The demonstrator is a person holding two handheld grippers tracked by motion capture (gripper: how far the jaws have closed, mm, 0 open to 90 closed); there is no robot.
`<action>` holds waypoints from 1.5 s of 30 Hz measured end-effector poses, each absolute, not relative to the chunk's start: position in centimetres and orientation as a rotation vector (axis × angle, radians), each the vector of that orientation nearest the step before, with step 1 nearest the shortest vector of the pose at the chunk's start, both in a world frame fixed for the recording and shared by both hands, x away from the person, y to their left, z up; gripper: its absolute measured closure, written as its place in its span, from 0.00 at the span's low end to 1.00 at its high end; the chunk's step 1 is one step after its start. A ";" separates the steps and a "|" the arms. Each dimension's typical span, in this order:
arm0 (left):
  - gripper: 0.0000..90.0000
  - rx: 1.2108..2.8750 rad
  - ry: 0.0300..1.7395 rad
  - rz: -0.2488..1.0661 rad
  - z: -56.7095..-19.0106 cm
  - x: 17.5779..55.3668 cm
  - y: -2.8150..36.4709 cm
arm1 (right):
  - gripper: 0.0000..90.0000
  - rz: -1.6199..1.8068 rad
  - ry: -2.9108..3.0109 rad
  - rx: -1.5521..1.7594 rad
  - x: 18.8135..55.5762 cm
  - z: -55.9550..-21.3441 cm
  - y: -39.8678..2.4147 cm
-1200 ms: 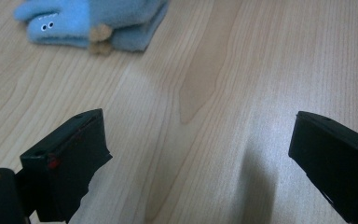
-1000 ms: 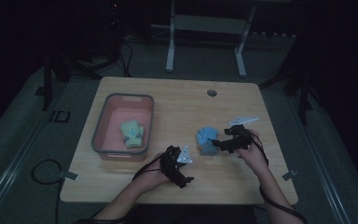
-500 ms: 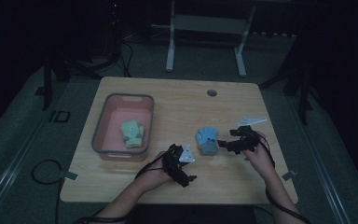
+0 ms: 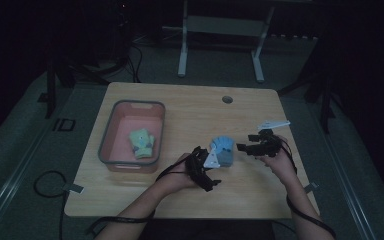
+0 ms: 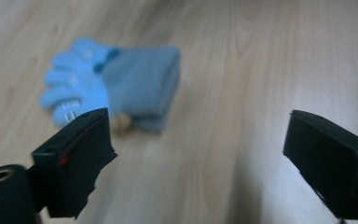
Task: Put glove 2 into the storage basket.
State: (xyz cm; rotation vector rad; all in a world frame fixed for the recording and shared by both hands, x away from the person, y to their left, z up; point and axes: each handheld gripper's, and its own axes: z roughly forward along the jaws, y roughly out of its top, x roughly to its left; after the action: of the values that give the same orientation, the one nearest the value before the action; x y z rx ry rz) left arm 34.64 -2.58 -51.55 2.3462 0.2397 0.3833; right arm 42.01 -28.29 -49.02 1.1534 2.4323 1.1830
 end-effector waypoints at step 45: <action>0.84 2.474 0.124 0.442 -52.4 39.1 -5.9 | 0.88 1.228 2.626 1.394 46.0 -53.6 -23.1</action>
State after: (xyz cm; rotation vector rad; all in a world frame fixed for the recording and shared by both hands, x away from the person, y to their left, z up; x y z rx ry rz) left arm 39.12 -5.91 -52.45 2.4743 0.1244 0.4422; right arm 46.01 -23.05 -53.61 1.3940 2.6259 1.2282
